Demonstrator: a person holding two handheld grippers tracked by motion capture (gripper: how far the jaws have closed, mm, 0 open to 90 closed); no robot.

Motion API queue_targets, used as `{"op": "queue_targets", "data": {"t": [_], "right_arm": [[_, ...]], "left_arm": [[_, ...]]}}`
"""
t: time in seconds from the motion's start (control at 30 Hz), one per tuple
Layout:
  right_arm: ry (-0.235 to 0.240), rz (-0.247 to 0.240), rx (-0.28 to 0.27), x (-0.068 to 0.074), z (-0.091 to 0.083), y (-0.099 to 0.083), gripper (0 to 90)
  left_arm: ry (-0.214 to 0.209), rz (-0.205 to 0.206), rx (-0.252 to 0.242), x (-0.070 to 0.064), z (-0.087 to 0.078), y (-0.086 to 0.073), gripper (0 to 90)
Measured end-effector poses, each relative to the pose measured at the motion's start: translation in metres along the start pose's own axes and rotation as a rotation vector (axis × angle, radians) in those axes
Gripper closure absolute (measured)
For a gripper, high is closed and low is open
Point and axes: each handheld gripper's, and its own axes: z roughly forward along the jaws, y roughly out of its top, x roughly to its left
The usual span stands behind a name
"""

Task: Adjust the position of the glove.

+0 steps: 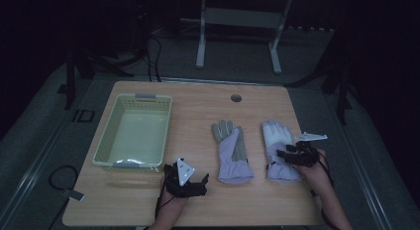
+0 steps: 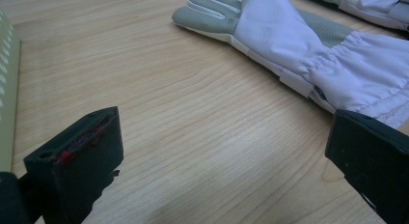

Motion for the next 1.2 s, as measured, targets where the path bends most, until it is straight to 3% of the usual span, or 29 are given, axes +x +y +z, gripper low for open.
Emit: {"op": "queue_targets", "data": {"t": [0.1, 0.33, 0.47, 0.73, 0.93, 1.2], "right_arm": [[0.023, 0.009, -0.024, 0.001, 0.004, -0.006, 61.8], [0.039, 0.052, -0.027, 0.003, 0.002, -0.007, 71.5], [0.005, 0.053, -0.016, 0.009, -0.002, -0.003, 78.9], [0.034, 0.100, -0.034, 0.007, -0.022, 0.005, 80.7], [0.010, 0.101, -0.063, 0.011, -0.043, 0.020, 81.0], [0.030, 0.097, -0.103, 0.023, -0.067, 0.047, 81.1]], "left_arm": [[-0.001, -0.001, -0.001, 0.000, 0.000, 0.000, 0.0], [-0.001, 0.002, 0.001, -0.001, 0.001, 0.000, 0.0], [0.000, -0.004, 0.003, 0.000, 0.001, 0.000, 0.0], [0.000, -0.002, 0.005, 0.000, 0.001, 0.000, 0.0], [0.000, -0.002, 0.005, 0.000, 0.001, 0.000, 0.0], [0.000, 0.002, 0.006, 0.000, 0.001, 0.000, 0.0]]}}
